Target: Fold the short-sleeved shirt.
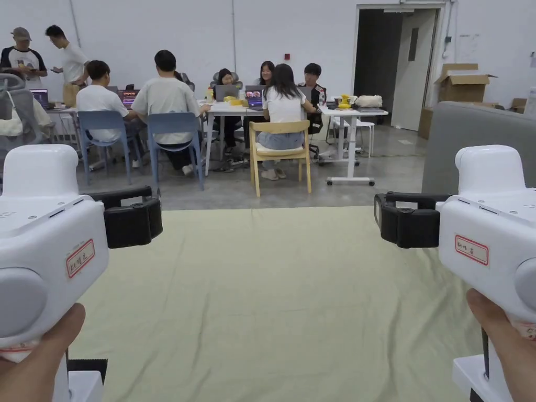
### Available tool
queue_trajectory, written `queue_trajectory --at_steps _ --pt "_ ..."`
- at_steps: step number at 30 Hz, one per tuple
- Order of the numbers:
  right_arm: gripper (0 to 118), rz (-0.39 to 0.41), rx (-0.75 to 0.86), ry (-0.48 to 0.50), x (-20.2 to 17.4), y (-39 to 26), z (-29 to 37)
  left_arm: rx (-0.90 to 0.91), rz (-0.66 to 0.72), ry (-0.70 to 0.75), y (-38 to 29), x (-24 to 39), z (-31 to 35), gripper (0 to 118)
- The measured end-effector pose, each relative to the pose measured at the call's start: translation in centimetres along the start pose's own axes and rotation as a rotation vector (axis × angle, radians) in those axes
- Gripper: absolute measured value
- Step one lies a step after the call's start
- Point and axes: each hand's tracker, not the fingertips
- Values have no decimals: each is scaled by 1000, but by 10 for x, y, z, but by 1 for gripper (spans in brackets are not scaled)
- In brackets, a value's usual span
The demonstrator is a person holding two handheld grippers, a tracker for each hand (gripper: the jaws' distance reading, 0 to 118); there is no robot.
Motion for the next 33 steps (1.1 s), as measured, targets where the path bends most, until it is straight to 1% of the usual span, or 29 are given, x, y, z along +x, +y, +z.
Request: queue_trajectory --at_steps 16,33 --pt "118 -10 7 7 -4 2 0 -1 -2 5 -2 -8 4 118" --pt "118 -2 10 15 -10 1 -1 -5 9 11 -6 -12 6 118"
